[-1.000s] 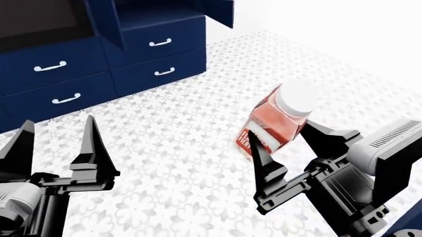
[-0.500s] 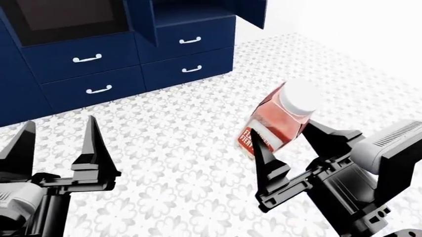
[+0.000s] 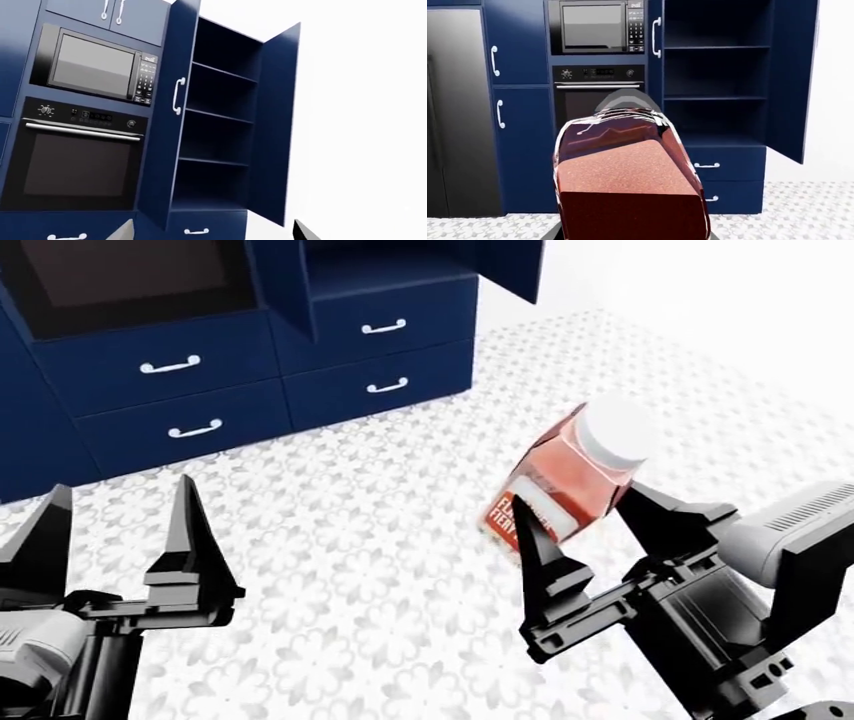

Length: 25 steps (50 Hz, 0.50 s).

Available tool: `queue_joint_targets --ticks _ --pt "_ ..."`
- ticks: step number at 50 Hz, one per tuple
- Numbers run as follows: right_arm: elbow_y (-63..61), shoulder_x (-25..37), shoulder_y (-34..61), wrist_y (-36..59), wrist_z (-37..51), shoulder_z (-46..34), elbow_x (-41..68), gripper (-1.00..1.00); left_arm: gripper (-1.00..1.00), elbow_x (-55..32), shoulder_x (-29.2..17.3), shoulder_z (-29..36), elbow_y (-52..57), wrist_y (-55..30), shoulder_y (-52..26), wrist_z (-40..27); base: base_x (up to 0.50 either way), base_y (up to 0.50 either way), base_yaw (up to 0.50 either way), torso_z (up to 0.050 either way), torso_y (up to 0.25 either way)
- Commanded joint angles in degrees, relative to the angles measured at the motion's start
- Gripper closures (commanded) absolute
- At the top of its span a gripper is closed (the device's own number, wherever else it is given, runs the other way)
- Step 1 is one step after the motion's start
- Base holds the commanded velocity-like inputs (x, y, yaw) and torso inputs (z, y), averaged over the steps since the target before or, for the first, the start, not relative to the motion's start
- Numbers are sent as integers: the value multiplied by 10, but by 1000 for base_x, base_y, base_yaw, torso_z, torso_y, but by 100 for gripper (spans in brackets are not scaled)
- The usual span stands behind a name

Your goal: Pick the paprika from the counter and place it in the cabinet.

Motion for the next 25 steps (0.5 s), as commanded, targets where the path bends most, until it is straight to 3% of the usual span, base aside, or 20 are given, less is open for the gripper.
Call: queue_joint_targets --ticks 1,25 --pt "-3 0 5 1 -7 2 -16 100 -100 -1 -1 0 0 0 0 -1 451 -215 0 0 0" --pt "-1 3 14 1 -5 -7 -14 100 -100 -2 -2 1 -1 1 -1 -2 451 -215 0 0 1"
